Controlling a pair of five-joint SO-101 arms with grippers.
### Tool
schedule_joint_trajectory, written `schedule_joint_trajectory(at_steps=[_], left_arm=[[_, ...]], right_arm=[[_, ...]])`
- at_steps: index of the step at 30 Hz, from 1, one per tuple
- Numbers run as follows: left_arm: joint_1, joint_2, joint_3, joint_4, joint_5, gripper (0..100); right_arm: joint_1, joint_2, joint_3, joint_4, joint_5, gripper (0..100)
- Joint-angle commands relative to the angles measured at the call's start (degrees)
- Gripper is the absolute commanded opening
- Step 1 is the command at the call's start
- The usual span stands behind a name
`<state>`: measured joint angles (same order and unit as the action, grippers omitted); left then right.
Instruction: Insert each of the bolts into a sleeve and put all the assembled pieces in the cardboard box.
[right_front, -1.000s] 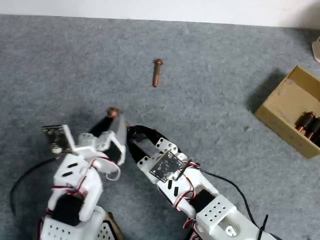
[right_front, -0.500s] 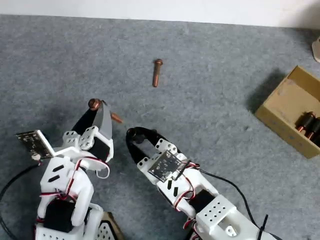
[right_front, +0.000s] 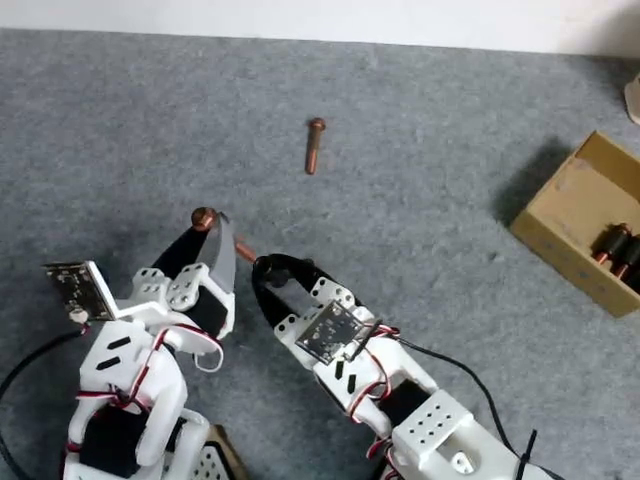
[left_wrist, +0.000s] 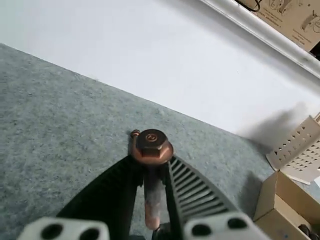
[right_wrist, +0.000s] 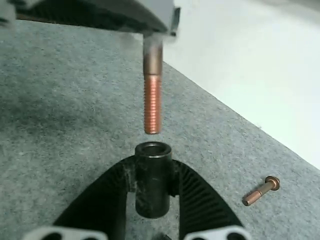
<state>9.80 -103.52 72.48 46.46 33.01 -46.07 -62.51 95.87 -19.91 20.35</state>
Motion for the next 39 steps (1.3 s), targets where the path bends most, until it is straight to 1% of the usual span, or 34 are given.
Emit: schedule_joint_trajectory(at_steps=[1, 7, 12, 18, 32, 36, 39], left_arm=[[1.27, -0.75, -3.12, 0.0, -0.18, 0], [1.36, -0.75, -3.12, 0.0, -0.09, 0], [4.79, -0.75, -2.95, 0.09, -0.09, 0], [4.88, -0.75, -2.68, 0.18, -0.35, 0], [5.23, -0.75, -1.98, 6.42, -0.53, 1], [5.23, -0.66, 3.38, 4.31, -0.62, 1], [5.23, -0.66, 8.22, -1.49, -1.05, 1]], right_arm=[[-0.57, -1.36, 7.34, 0.04, 0.7, 0.5], [-0.57, -1.36, 7.34, 0.04, 0.7, 0.5], [-0.57, -1.36, 7.34, 0.04, 0.7, 0.5], [-0.57, -1.36, 7.34, 0.04, 0.7, 0.5], [-0.31, -1.71, 7.43, -0.31, 0.7, 0.5], [-0.31, -1.8, 7.34, -0.31, 0.7, 0.5], [-0.22, -1.8, 7.25, -0.4, 0.7, 0.5]])
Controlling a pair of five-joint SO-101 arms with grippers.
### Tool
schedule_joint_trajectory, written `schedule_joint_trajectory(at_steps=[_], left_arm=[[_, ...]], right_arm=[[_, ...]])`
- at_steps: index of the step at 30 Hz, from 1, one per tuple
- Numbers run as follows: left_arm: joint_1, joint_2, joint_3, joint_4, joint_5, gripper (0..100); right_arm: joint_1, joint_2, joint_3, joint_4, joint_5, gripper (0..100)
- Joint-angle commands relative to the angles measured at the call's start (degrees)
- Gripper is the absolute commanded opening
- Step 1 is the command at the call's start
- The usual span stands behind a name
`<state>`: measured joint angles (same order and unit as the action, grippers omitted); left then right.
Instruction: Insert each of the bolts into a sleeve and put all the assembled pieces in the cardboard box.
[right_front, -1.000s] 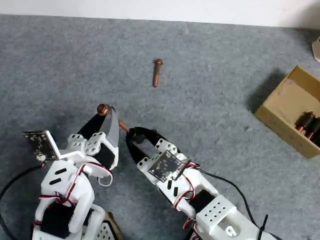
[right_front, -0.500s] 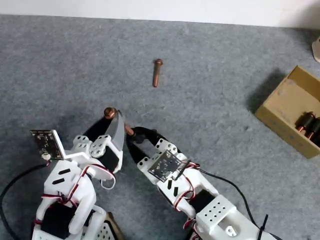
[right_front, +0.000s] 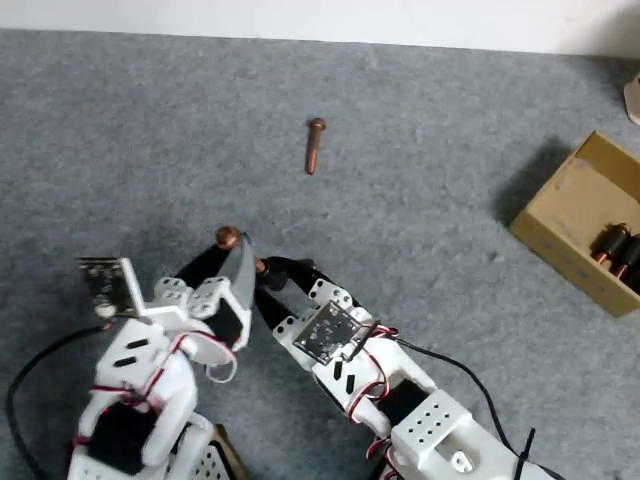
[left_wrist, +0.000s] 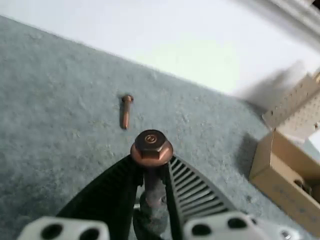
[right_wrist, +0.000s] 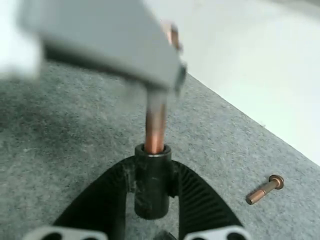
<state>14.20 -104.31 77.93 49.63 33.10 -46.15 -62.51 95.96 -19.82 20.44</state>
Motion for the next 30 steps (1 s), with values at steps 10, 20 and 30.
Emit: schedule_joint_trajectory(at_steps=[10, 20, 30], left_arm=[[0.92, 0.13, 7.16, -9.85, -5.63, 1], [0.92, 0.13, 7.43, -12.4, -5.45, 1], [0.92, 0.13, 7.78, -19.78, -5.8, 1]], right_arm=[[-0.13, -1.8, 7.08, -0.48, 0.62, 0.5], [1.1, -1.8, 7.08, -0.48, 0.62, 0.5], [1.27, -1.8, 7.08, -0.48, 0.53, 0.5]])
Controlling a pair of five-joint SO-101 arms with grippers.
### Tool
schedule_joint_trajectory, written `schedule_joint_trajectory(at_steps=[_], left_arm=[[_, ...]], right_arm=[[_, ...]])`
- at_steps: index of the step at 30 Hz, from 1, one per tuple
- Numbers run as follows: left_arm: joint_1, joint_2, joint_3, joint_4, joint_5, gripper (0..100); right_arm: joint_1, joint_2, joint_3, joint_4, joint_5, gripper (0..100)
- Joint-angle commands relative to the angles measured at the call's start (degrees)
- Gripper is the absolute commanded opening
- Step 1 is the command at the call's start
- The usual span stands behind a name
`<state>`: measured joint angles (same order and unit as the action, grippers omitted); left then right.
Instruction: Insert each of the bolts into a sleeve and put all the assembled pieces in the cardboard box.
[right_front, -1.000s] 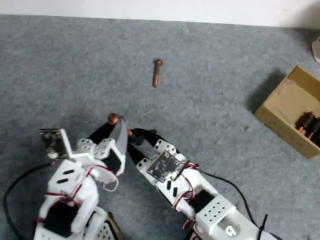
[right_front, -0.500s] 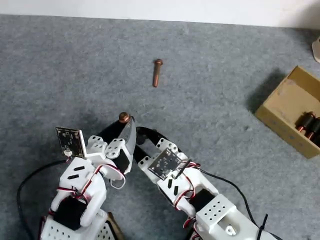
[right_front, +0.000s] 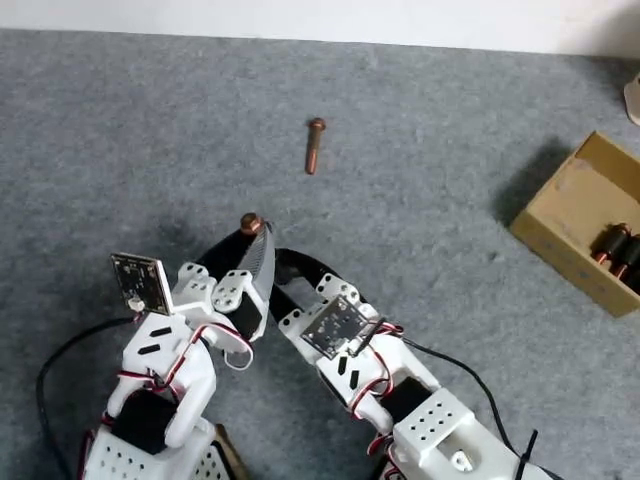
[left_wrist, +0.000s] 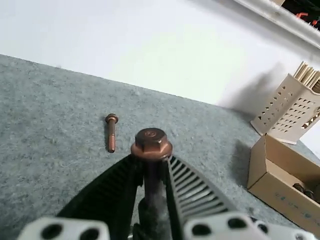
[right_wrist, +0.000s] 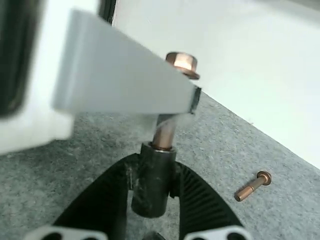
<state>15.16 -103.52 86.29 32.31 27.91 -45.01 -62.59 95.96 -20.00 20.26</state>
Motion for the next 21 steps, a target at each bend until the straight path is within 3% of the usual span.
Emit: schedule_joint_trajectory(at_steps=[1, 9, 16, 21], left_arm=[[0.13, -0.66, -0.57, -2.46, -0.62, 1], [4.97, -0.66, 1.19, -2.46, -0.79, 2], [5.32, -0.66, 1.54, -2.2, -3.08, 28], [5.32, -0.66, 1.63, -2.2, -3.08, 35]], right_arm=[[0.13, -1.71, 7.08, -0.31, 0.7, 0.5], [1.8, -1.8, 7.08, -0.4, 0.35, 0.5], [1.8, -1.8, 7.08, -0.4, 0.35, 0.5], [1.8, -1.8, 7.08, -0.4, 0.35, 0.5]])
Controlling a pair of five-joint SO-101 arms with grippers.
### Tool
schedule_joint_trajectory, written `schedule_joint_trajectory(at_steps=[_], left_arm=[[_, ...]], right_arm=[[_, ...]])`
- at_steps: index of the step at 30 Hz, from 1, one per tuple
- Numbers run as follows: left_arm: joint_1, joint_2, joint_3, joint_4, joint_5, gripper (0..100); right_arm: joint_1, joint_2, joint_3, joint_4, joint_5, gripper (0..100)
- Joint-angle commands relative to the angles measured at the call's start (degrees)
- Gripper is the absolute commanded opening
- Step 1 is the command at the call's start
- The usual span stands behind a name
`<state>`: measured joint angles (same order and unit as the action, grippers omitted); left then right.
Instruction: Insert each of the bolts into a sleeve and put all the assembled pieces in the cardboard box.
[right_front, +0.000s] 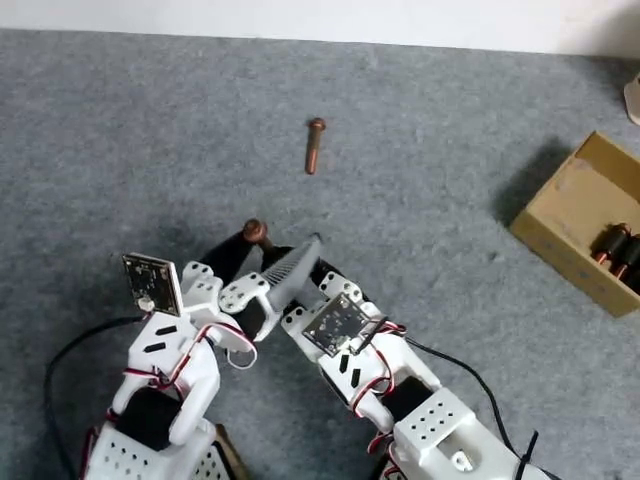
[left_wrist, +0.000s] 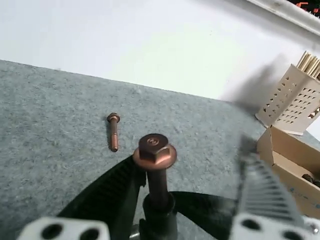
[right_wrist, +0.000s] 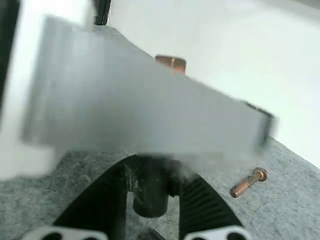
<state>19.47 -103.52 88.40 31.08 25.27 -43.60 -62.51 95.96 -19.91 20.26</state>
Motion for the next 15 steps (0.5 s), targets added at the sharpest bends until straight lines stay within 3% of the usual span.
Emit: schedule_joint_trajectory(at_steps=[1, 15], left_arm=[[1.01, -0.66, -0.48, -0.97, -0.44, 36], [1.01, -0.57, -0.48, 2.11, -0.79, 61]], right_arm=[[0.4, -1.89, 7.08, -0.48, 0.35, 0.5], [0.48, -1.89, 7.08, -0.48, 0.44, 0.5]])
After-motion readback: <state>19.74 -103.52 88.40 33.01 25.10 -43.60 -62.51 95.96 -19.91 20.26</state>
